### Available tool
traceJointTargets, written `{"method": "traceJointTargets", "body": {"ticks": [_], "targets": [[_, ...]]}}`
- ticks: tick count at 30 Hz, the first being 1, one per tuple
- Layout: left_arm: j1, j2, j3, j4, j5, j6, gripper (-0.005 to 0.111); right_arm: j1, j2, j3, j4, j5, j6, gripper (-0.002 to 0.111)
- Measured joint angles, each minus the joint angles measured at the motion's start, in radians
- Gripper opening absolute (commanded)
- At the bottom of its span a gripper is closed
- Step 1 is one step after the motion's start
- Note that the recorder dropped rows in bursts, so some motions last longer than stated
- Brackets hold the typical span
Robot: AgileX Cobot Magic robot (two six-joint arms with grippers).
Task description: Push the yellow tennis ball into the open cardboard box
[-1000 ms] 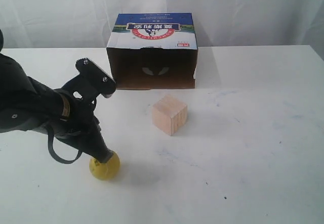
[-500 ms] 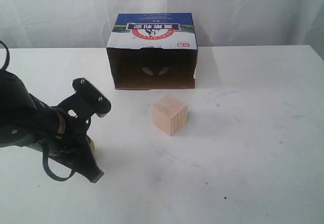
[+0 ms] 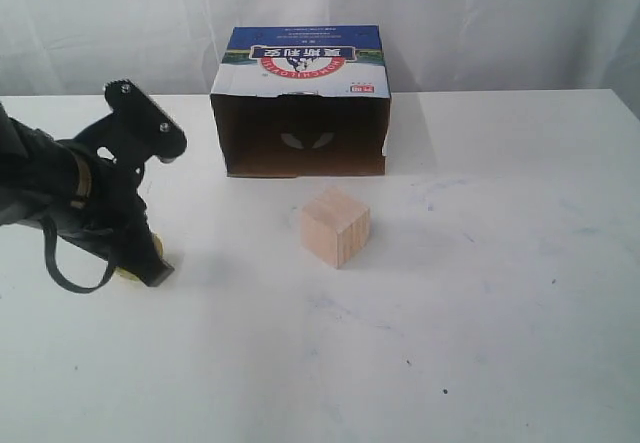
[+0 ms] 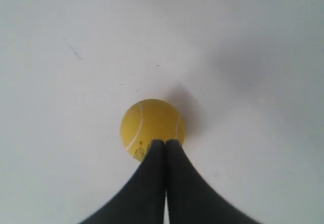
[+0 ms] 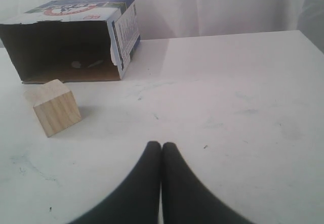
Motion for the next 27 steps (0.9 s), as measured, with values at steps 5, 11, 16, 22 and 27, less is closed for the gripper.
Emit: {"method": "traceJointTargets", "body": {"ticks": [5,11,16,22,27], "targets": [[0.126,0.046,-0.006,0.085,-0.102,-0.034,0.0,0.0,0.0,0.0,0.0,0.0,0.0,0.0],[0.306,0.232,-0.107,0.214,-0.325,-0.049,0.0,0.0,0.0,0.0,0.0,0.0,0.0,0.0],[0.394,0.457,-0.267,0.261,-0.375,-0.062,0.0,0.0,0.0,0.0,0.0,0.0,0.0,0.0],[0.404,0.591,-0.38,0.29,-0.367,-0.193,0.0,0.0,0.0,0.0,0.0,0.0,0.0,0.0],[0.391,0.59,-0.382,0.305,-0.329,-0.236,0.0,0.0,0.0,0.0,0.0,0.0,0.0,0.0]]}}
